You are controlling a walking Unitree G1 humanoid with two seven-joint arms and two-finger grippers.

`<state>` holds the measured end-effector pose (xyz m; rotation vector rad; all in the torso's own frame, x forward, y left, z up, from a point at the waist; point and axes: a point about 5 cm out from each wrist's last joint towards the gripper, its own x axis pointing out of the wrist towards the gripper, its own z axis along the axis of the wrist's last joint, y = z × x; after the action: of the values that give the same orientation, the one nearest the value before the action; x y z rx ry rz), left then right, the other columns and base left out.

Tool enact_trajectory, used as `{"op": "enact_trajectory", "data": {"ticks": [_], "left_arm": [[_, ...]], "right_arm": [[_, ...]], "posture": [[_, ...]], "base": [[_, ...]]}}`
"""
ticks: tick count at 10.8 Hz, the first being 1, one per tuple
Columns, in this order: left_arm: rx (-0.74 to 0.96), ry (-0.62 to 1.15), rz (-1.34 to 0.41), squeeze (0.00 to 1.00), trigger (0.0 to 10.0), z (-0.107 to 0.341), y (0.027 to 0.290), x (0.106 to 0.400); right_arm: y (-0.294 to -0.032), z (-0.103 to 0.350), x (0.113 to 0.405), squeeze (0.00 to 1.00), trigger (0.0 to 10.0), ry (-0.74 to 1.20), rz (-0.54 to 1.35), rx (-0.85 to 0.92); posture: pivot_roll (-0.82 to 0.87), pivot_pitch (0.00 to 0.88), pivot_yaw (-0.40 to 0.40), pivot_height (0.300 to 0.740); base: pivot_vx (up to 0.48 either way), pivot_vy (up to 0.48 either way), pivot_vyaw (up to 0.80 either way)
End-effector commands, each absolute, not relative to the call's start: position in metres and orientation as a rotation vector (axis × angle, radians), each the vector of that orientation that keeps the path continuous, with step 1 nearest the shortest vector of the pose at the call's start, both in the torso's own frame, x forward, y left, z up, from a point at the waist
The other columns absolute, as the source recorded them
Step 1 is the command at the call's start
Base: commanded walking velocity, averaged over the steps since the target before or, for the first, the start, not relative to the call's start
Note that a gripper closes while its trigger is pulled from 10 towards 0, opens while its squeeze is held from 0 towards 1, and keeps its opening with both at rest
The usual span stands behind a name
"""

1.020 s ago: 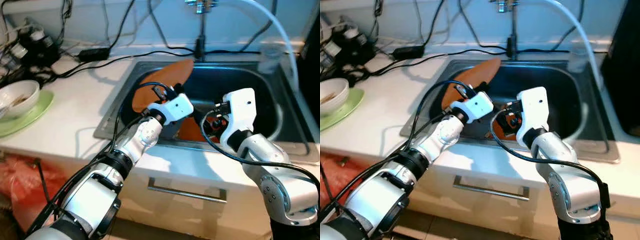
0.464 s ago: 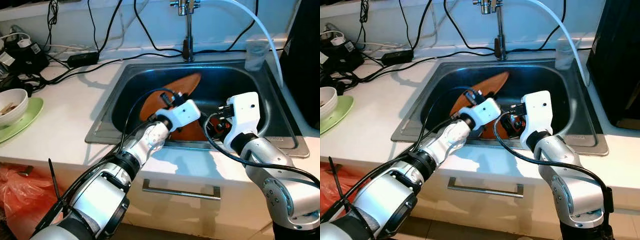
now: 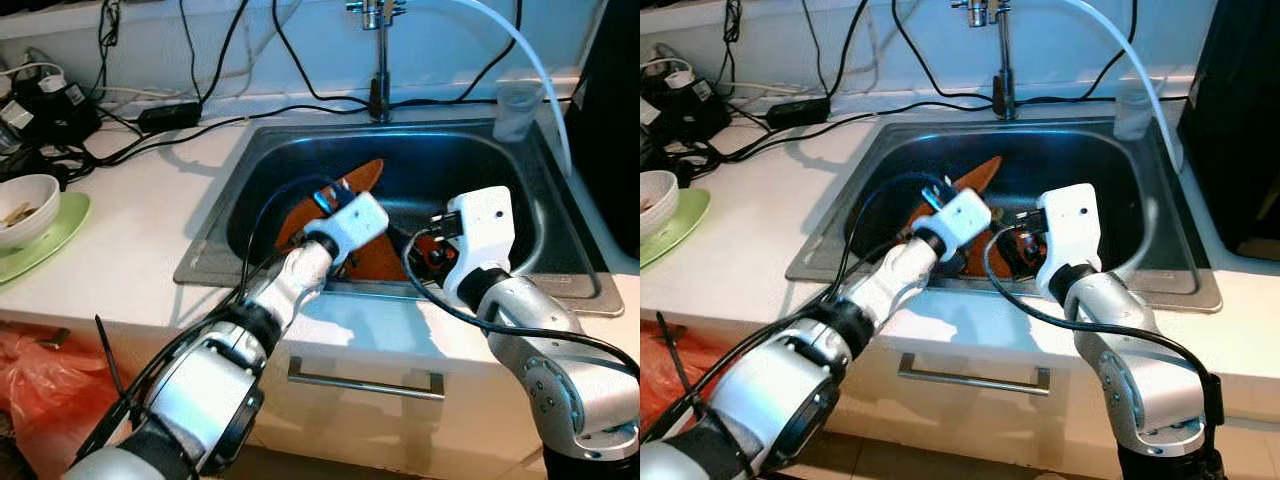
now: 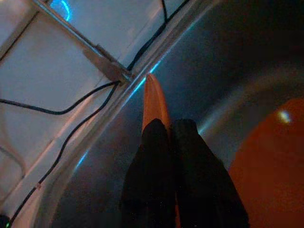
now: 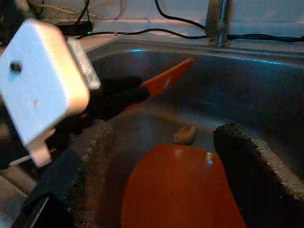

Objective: Kitchen organization

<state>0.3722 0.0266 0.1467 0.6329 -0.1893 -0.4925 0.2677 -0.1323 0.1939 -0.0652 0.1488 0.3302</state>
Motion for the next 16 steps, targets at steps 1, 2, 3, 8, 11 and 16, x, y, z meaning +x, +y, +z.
{"op": "enact_trajectory", "data": {"ticks": [1,2,3,8,11,16], "left_arm": [[0.615,-0.197,-0.483,0.00,0.0,0.157,0.028,0.378],[0.587,-0.159,-0.498,0.00,0.1,0.153,0.026,0.376],[0.553,-0.121,-0.508,0.00,0.5,0.149,0.025,0.376],[0.510,0.008,-0.519,0.00,4.3,0.137,0.034,0.377],[0.486,0.032,-0.489,0.00,7.7,0.141,0.043,0.382],[0.496,0.106,-0.444,1.00,10.0,0.144,0.060,0.390]], "right_arm": [[-0.127,0.197,0.266,0.00,10.0,0.139,0.355,-0.065],[-0.127,0.196,0.264,0.00,10.0,0.145,0.356,-0.068],[-0.127,0.196,0.264,0.00,10.0,0.147,0.355,-0.068],[-0.128,0.197,0.263,0.00,10.0,0.145,0.352,-0.072],[-0.130,0.195,0.254,0.00,10.0,0.157,0.339,-0.069],[-0.130,0.193,0.244,0.00,10.0,0.182,0.319,-0.058]], "posture": [[-0.30,0.000,0.177,0.740],[-0.31,0.000,0.179,0.740],[-0.31,0.000,0.179,0.740],[-0.32,0.000,0.180,0.740],[-0.34,0.000,0.187,0.740],[-0.35,0.000,0.184,0.740]], "base": [[0.000,0.000,0.00],[0.000,0.000,0.00],[0.000,0.000,0.00],[0.000,0.000,0.00],[0.000,0.000,0.00],[0.000,0.000,0.00]]}}
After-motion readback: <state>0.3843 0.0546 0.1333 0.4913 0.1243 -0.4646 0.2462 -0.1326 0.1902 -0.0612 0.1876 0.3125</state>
